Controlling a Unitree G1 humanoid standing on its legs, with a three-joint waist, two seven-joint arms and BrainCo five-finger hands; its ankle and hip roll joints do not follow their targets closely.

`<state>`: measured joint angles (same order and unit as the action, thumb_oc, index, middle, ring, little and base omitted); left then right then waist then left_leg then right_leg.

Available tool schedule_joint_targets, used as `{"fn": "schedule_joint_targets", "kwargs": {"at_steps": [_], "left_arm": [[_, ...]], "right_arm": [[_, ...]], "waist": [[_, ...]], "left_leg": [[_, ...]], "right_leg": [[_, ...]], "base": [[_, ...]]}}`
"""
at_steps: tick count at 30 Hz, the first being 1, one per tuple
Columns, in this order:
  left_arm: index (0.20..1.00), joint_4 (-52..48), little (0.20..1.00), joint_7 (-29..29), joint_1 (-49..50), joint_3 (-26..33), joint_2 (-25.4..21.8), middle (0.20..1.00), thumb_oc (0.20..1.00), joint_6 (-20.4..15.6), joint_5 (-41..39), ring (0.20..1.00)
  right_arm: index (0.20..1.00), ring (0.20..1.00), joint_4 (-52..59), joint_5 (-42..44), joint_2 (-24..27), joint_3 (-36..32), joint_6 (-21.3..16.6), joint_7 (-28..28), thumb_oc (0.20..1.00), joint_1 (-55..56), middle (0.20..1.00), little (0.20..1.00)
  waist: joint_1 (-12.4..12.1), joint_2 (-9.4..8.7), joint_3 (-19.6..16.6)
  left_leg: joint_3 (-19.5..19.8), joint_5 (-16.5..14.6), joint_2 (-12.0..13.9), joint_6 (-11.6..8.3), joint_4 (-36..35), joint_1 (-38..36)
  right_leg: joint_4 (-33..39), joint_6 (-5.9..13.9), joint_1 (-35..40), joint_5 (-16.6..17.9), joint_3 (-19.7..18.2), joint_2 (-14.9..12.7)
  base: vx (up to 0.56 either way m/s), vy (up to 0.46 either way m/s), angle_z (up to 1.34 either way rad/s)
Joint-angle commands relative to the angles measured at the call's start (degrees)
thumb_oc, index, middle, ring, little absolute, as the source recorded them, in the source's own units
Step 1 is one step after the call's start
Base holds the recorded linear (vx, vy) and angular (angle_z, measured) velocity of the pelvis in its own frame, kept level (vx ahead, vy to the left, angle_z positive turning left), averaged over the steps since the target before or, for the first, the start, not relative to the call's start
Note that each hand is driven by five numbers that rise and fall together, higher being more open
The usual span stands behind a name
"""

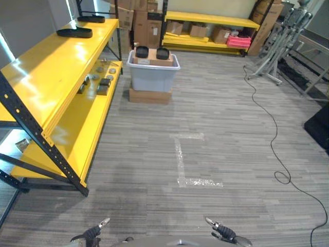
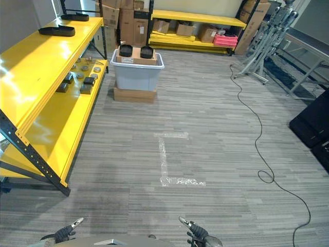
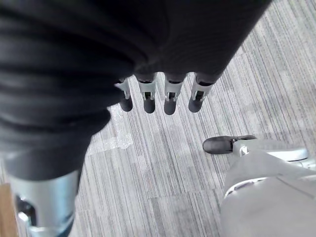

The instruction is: Move parts from the plastic box to the shelf.

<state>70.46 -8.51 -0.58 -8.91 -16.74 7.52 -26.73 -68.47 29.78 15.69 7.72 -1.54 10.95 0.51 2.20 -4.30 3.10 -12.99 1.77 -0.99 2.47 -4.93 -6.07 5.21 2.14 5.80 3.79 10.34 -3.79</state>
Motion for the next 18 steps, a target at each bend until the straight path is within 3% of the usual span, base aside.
{"fn": "schedule_joint_targets", "kwargs": {"at_steps": [1,9,18], "left_arm": [[1.0,4.39,1.0,1.51,-4.35,-0.75,2.32,1.0,1.0,-2.06,0.67,1.0],[1.0,4.46,1.0,3.5,-4.42,-0.43,2.77,1.0,1.0,-1.78,0.47,1.0],[1.0,4.89,1.0,4.0,-4.43,-0.58,3.07,1.0,1.0,-1.73,1.76,1.0]], "right_arm": [[1.0,1.0,-3.76,-3.06,1.86,-0.69,-0.4,-0.21,1.0,-3.75,1.0,1.0],[1.0,1.0,-4.77,-2.53,0.65,0.89,2.02,2.31,1.0,-3.8,1.0,1.0],[1.0,1.0,-5.5,-1.56,-0.03,1.46,3.79,1.11,1.0,-4.3,1.0,1.0]], "waist": [[-0.04,3.93,0.89],[-0.64,3.99,0.7],[-1.13,3.82,0.79]], "left_leg": [[0.39,-3.87,1.97,-2.34,-0.07,-1.38],[0.93,-3.65,1.81,-2.47,-0.07,-1.07],[1.41,-3.7,1.54,-2.21,0.01,-1.33]], "right_leg": [[-0.21,3.41,0.85,-2.69,1.39,-0.63],[-0.26,3.27,1.27,-3.04,2.38,-0.73],[-0.68,3.15,1.4,-3.37,2.66,-0.96]], "base": [[0.0,0.0,0.0],[-0.01,0.001,0.0],[0.0,0.0,0.0]]}}
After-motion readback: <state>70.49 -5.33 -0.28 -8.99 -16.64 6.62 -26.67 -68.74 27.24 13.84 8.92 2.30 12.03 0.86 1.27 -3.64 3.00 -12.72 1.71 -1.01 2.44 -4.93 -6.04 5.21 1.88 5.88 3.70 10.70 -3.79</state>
